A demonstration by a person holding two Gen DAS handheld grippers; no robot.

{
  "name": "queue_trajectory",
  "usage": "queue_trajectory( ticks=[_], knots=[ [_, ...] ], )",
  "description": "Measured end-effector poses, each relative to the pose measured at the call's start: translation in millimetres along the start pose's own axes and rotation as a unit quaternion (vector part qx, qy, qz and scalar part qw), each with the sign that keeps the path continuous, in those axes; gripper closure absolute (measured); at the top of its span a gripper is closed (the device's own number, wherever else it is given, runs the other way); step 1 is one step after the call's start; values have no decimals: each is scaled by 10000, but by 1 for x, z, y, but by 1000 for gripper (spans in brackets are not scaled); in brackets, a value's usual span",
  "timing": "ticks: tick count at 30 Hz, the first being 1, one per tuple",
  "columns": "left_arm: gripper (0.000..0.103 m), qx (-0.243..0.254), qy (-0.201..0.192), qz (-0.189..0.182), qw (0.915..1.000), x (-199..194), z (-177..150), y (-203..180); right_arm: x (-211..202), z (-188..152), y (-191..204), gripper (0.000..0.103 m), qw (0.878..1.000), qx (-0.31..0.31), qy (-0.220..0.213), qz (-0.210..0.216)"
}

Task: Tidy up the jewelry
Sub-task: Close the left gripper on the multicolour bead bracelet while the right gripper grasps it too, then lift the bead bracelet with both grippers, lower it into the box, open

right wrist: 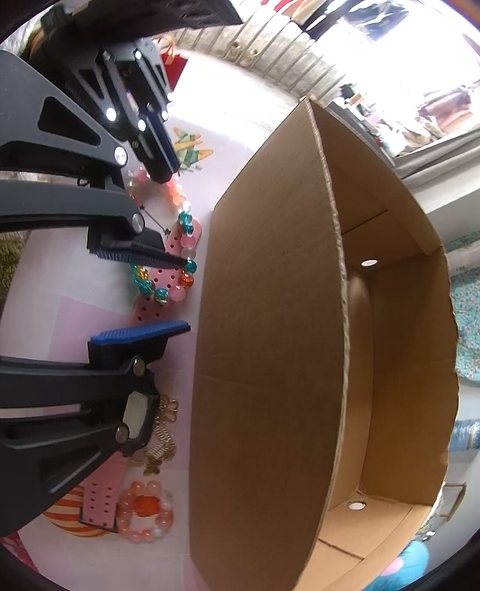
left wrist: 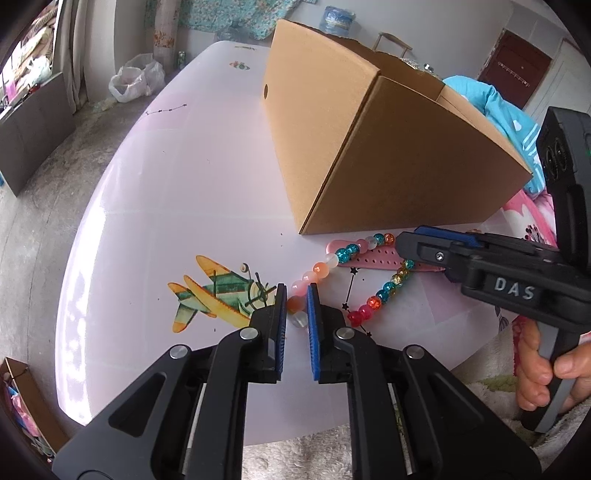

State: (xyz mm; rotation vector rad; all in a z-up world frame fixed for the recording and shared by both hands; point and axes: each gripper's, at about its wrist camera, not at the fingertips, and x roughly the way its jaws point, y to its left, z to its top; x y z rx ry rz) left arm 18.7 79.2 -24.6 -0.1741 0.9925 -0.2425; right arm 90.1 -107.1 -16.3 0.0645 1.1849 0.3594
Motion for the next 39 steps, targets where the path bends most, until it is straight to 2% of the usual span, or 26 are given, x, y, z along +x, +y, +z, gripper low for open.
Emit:
queue_trajectory(
  ticks=[4, 10, 14, 16, 18, 20, 22, 26, 29, 34, 36, 39],
  knots=[
    [91, 109, 35, 24, 9999, 3, 4, 0, 9, 2, 2, 82, 9999, -87, 106, -71],
    [73, 394, 94, 17, 9992, 7, 7, -13, 16, 7, 3, 82, 9998, -148, 121, -78],
    [73, 682, 62, 340, 9971, 11, 6, -25, 17, 8, 6, 85, 9997, -242, 68, -78],
    [73, 779, 47, 512, 9956, 12, 5, -30, 16, 6, 4, 91, 9998, -211, 58, 39],
    [76, 912, 11, 753, 9930, 15, 5, -36, 15, 5, 6, 93, 9997, -245, -7, 45],
    [84, 1112, -65, 966, 9891, 17, 4, -41, 15, 3, 6, 93, 9995, -302, -71, 68],
    [94, 1255, -88, 983, 9872, 17, 2, -48, 12, 2, 7, 93, 9993, -331, -150, 119],
    [95, 1516, -131, 1164, 9815, 16, 1, -57, -2, -1, 10, 93, 9982, -373, -386, 254],
    [95, 1438, -281, 1029, 9838, 0, 2, -61, -19, -3, 14, 93, 9966, -442, -620, 324],
    [95, 1185, -797, 728, 9871, -50, 18, -69, -64, -9, 13, 93, 9915, -501, -1091, 499],
    [95, 1181, -1117, 618, 9848, -74, 32, -75, -88, -6, 16, 93, 9870, -626, -1372, 551],
    [95, 1336, -1622, 508, 9763, -105, 59, -89, -130, 15, 19, 93, 9757, -933, -1876, 636]
  ],
)
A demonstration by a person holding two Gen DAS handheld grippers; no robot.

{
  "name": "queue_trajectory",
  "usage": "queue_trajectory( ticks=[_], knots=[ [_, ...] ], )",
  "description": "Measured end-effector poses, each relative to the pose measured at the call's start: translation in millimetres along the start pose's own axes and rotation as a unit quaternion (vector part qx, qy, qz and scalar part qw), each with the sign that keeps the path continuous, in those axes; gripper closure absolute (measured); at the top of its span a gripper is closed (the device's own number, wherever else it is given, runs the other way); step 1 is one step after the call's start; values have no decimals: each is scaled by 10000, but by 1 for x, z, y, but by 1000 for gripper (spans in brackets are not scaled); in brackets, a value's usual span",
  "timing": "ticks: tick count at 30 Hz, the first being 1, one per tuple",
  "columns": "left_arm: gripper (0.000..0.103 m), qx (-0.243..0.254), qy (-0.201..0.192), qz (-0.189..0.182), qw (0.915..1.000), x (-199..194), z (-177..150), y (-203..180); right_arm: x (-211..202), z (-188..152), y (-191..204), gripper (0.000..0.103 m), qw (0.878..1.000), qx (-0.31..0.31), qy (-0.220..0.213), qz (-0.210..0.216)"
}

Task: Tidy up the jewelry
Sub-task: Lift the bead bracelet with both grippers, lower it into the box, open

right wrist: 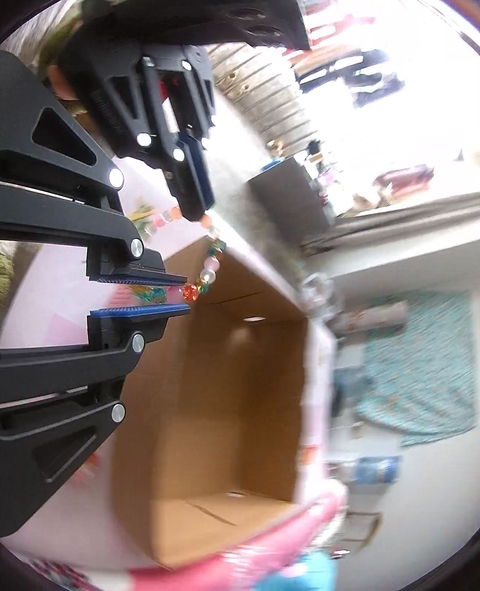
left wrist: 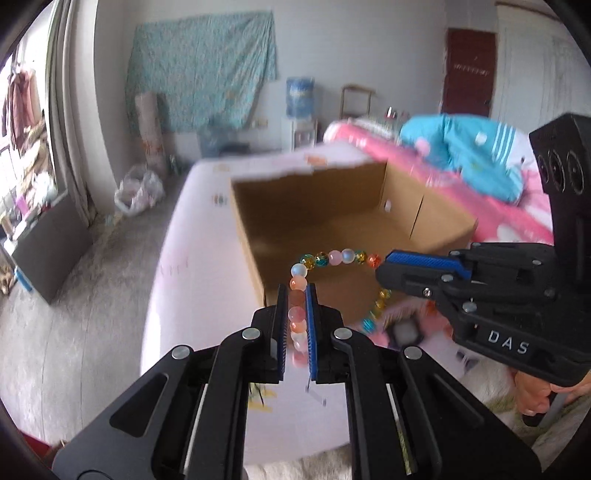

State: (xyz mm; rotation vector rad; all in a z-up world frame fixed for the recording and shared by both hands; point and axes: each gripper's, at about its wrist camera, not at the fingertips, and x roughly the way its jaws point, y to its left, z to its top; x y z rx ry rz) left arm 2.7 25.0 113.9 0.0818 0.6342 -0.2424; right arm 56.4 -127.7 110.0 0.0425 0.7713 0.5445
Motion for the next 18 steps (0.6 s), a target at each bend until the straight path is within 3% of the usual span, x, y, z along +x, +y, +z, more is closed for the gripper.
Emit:
queue_trajectory(
  ticks=[4, 7, 10, 12, 15, 18],
  knots=[
    [95, 234, -512, 5, 9984, 0, 52, -4, -12, 48, -13, 93, 9987, -267, -430, -3],
    [95, 411, -467, 139, 9980, 30, 86, -5, 11, 86, -39, 93, 9994, -172, -283, 81],
    [95, 448, -54, 226, 9987, 73, 103, -4, 65, 120, -73, 93, 9990, 137, 360, 227],
    [95, 381, 432, 266, 9980, 110, 109, 1, 98, 132, -91, 93, 9953, 351, 832, 349],
    [95, 351, 976, 307, 9941, 146, 103, 12, 159, 135, -119, 93, 9812, 788, 1695, 483],
    [94, 505, 1328, 452, 9888, 173, 97, 13, 201, 129, -135, 93, 9661, 1079, 2285, 527]
  ],
)
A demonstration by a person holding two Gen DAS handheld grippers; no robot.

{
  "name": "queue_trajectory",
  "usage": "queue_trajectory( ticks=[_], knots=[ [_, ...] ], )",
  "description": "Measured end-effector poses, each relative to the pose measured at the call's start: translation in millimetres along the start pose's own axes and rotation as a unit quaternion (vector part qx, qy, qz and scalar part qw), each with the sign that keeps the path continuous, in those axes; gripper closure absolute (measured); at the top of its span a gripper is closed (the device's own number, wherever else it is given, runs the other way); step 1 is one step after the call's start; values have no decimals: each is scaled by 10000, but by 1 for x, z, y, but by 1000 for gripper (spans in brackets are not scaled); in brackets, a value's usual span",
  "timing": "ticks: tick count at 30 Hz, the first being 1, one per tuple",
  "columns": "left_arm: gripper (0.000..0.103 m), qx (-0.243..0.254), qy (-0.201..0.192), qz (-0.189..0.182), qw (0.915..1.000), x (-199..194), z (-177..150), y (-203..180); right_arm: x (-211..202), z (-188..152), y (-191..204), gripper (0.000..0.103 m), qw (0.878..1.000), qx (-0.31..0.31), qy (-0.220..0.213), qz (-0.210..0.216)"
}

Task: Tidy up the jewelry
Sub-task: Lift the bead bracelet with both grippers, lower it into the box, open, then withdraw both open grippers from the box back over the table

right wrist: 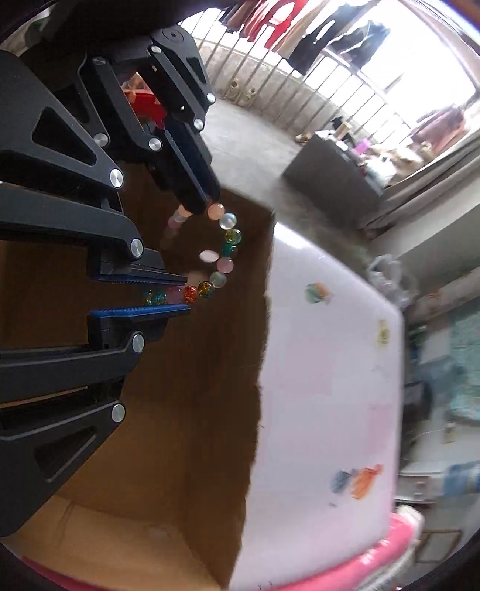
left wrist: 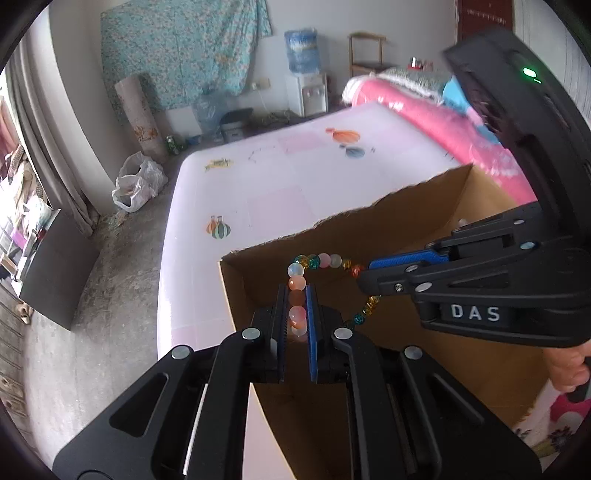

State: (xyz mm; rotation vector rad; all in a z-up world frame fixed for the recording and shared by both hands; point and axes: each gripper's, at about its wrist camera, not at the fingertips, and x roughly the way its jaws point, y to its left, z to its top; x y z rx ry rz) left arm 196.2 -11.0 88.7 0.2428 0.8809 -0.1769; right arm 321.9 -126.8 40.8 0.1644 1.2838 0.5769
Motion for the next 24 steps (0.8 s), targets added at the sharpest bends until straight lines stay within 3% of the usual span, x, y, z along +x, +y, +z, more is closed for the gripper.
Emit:
queue_trajectory(
  ticks=[5, 10, 12, 14, 18, 20, 24],
  knots=[
    [94, -25, 153, 150, 9998, 8, 0, 10, 31, 7, -19, 92, 9984, 415, 365, 155],
    [94, -189, -54, 120, 9997, -5, 2, 20, 27, 6, -25, 91, 9990, 372, 173, 193],
    [91, -194, -227, 150, 9994, -19, 0, 21, 15, 4, -22, 91, 9995, 281, -43, 104],
    [78, -201, -431, 163, 9987, -35, -3, 22, -5, -4, -16, 90, 9995, 142, -281, -7],
    [59, -458, -848, 159, 9952, -78, -20, 28, -59, -21, 2, 53, 9930, -238, -1113, -325],
    [44, -637, -1056, 222, 9921, -102, -35, 31, -84, -35, 13, 43, 9859, -464, -1531, -497],
    [25, -983, -1265, 265, 9867, -130, -70, 37, -136, -80, 32, 14, 9673, -739, -2309, -743]
  ],
)
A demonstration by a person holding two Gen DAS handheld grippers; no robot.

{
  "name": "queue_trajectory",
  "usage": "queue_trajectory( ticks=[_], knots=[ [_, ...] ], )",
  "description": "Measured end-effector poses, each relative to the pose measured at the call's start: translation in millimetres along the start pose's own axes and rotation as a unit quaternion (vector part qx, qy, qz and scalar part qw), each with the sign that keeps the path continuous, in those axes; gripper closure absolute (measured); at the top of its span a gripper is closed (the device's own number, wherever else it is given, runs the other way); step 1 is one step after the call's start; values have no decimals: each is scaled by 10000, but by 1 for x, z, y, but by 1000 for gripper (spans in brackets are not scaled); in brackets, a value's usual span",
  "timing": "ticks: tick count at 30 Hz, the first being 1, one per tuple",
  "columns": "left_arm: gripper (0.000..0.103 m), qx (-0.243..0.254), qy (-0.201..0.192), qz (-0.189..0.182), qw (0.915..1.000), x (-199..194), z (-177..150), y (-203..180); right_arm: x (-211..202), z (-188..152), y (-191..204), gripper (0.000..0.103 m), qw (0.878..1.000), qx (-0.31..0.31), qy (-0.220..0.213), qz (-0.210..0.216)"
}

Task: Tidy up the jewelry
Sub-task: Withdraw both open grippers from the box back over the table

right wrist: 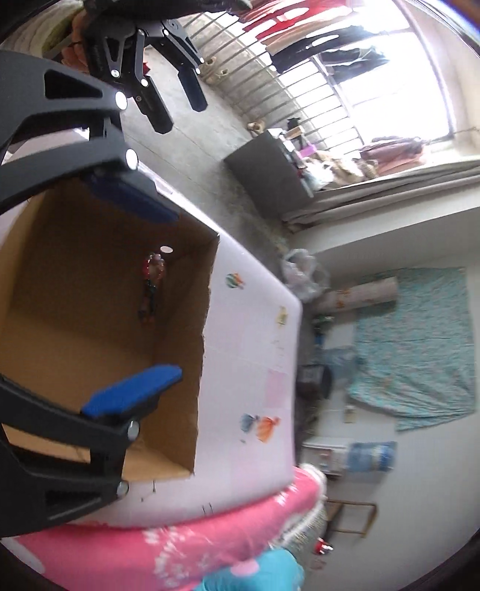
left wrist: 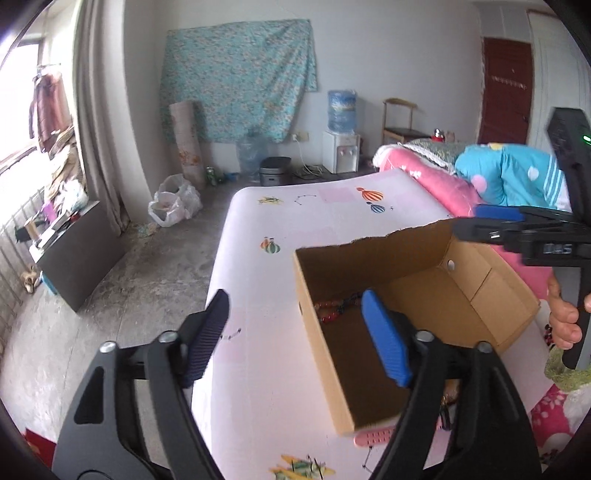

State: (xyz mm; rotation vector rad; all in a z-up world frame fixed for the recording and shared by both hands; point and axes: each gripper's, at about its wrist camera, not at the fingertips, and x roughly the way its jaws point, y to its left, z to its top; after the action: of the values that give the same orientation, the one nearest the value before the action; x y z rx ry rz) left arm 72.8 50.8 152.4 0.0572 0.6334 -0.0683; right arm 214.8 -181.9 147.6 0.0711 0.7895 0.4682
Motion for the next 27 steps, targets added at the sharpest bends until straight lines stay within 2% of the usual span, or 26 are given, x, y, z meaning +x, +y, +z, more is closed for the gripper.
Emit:
queue_trajectory(
  ticks=[1, 4, 8, 16, 20, 22, 24, 27],
  knots=[
    [21, -78, 4, 1, 10000, -7, -10, 2, -14, -7, 3, 8, 9999, -24, -147, -69],
    [15, -259, 162, -28, 9995, -16, -41, 4, -45, -30, 10, 7, 9979, -113, -497, -401],
    [14, -243, 744, 45, 9969, 0, -92, -4, -69, -72, 19, 7, 9920, -307, -686, -1010],
    [14, -42, 1744, 7, 9847, 56, -161, -28, -80, -145, 17, 7, 9845, -72, -302, -1726],
    [12, 108, 1821, -17, 9832, 66, -173, -32, -90, -174, 4, 7, 9733, -49, -157, -2288],
    [8, 124, 1755, -82, 9844, 66, -174, -32, -100, -186, -6, 7, 9758, 59, -219, -2175],
    [8, 121, 1742, -128, 9846, 68, -173, -33, -106, -196, -18, 7, 9809, 337, -296, -1892],
    [7, 52, 1776, -179, 9839, 72, -171, -34, -105, -209, -26, 7, 9828, 614, -240, -1722]
  ],
)
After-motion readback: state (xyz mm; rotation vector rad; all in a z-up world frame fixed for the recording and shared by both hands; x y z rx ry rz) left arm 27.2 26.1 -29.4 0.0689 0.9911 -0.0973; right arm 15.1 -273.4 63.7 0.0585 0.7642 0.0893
